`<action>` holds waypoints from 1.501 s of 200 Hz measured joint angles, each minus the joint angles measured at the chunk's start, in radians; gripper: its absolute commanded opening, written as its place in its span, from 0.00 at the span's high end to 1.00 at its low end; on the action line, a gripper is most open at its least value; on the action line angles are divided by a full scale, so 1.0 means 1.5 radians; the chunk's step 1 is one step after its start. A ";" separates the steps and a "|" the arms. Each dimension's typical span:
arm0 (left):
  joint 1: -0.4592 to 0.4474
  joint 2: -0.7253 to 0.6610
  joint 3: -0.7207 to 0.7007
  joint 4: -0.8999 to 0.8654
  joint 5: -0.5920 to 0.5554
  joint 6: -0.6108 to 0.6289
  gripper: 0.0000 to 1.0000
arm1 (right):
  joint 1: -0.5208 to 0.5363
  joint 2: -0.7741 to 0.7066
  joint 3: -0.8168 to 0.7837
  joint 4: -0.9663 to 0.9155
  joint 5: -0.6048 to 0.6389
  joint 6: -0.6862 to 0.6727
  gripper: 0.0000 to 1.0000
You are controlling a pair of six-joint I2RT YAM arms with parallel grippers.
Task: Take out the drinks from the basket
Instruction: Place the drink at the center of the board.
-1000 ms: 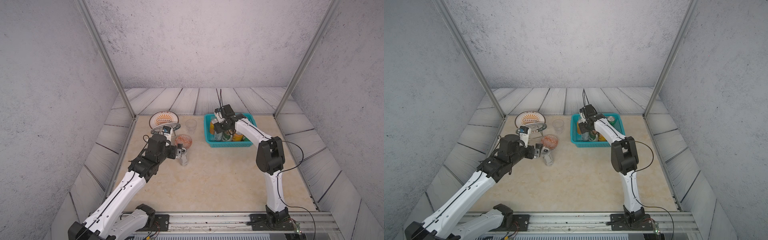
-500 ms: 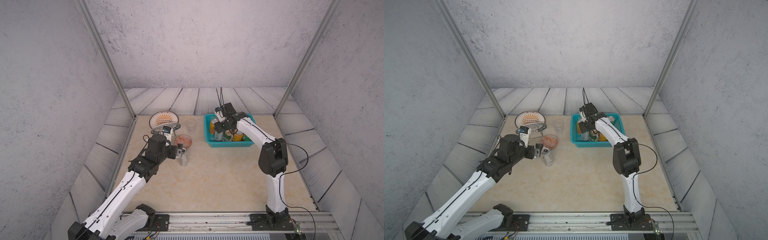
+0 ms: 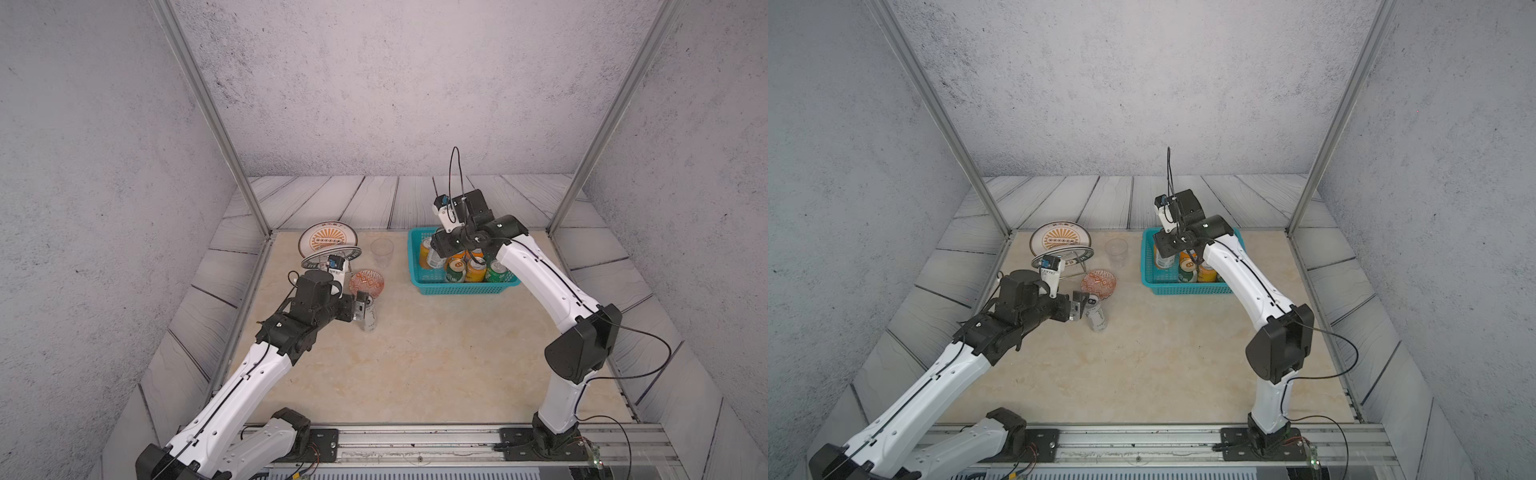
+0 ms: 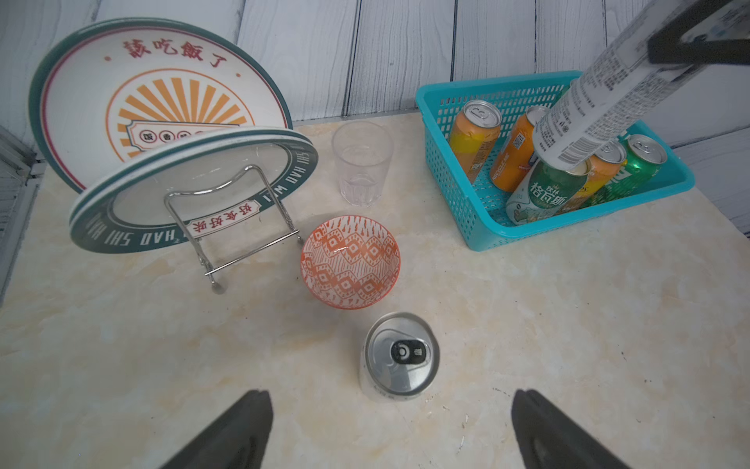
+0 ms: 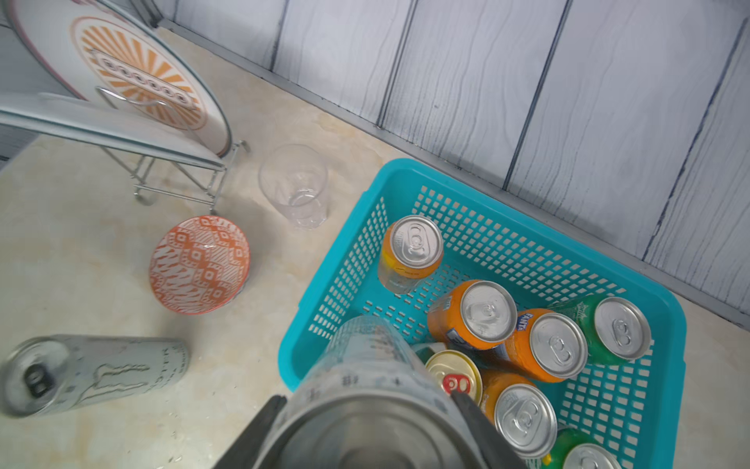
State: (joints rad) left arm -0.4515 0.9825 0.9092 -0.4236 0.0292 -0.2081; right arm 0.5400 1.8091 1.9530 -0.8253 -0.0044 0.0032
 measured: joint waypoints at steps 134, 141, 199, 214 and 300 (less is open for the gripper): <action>0.001 -0.087 -0.116 -0.006 0.013 -0.059 0.01 | 0.199 -0.136 -0.243 0.068 0.043 0.030 0.46; 0.001 -0.092 -0.120 -0.007 0.013 -0.060 0.01 | 0.204 -0.136 -0.247 0.076 0.046 0.031 0.46; 0.001 -0.114 -0.144 -0.015 0.012 -0.074 0.01 | 0.227 -0.126 -0.301 0.162 0.050 0.056 0.46; 0.001 -0.114 -0.145 -0.016 0.011 -0.074 0.01 | 0.229 -0.113 -0.311 0.179 0.051 0.063 0.46; 0.001 -0.119 -0.145 -0.018 0.006 -0.074 0.01 | 0.230 -0.025 -0.338 0.214 0.051 0.086 0.46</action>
State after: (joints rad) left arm -0.4507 0.8047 0.6910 -0.4507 0.0376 -0.3195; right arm 0.8852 1.7714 1.4464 -0.5041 0.0715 0.1318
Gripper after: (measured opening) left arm 0.987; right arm 0.612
